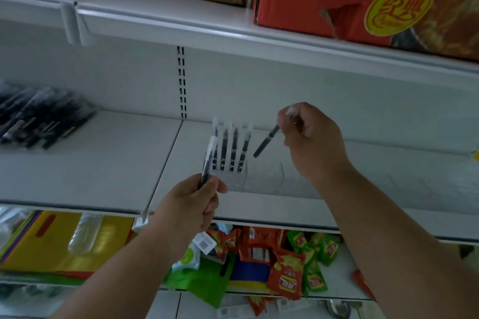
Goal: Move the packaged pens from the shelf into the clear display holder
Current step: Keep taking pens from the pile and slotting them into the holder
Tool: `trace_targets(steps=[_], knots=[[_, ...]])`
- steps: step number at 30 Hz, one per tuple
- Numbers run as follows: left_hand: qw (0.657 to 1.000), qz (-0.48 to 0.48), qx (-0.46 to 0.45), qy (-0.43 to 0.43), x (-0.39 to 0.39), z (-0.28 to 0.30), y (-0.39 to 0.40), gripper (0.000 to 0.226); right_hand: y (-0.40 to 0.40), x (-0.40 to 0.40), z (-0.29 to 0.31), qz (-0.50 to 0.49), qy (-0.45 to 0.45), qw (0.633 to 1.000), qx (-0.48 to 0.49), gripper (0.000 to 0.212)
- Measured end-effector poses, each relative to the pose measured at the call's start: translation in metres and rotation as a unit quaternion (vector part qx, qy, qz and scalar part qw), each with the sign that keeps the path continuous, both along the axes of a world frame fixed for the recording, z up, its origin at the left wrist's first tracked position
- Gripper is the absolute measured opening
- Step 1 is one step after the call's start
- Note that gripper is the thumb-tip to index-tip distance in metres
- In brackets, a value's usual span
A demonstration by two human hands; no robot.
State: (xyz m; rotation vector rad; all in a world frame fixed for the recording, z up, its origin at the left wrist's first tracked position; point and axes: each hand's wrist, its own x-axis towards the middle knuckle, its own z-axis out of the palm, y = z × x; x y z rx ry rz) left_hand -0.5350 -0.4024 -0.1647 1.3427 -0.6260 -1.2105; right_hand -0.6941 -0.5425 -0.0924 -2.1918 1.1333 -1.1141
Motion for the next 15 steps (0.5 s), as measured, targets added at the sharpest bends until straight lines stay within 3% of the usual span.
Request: trace_targets(steps=[9,15], knots=[[0.998,0.055,-0.002,0.013,-0.008,0.003,-0.003,0.026,-0.018,0.007,0.015,0.074,0.140,0.985,-0.072,0.013],[0.998,0.063,-0.014,0.012,-0.005,0.002,0.005,0.025,-0.016,0.016,-0.012,0.115,0.198,0.973,-0.036,0.014]])
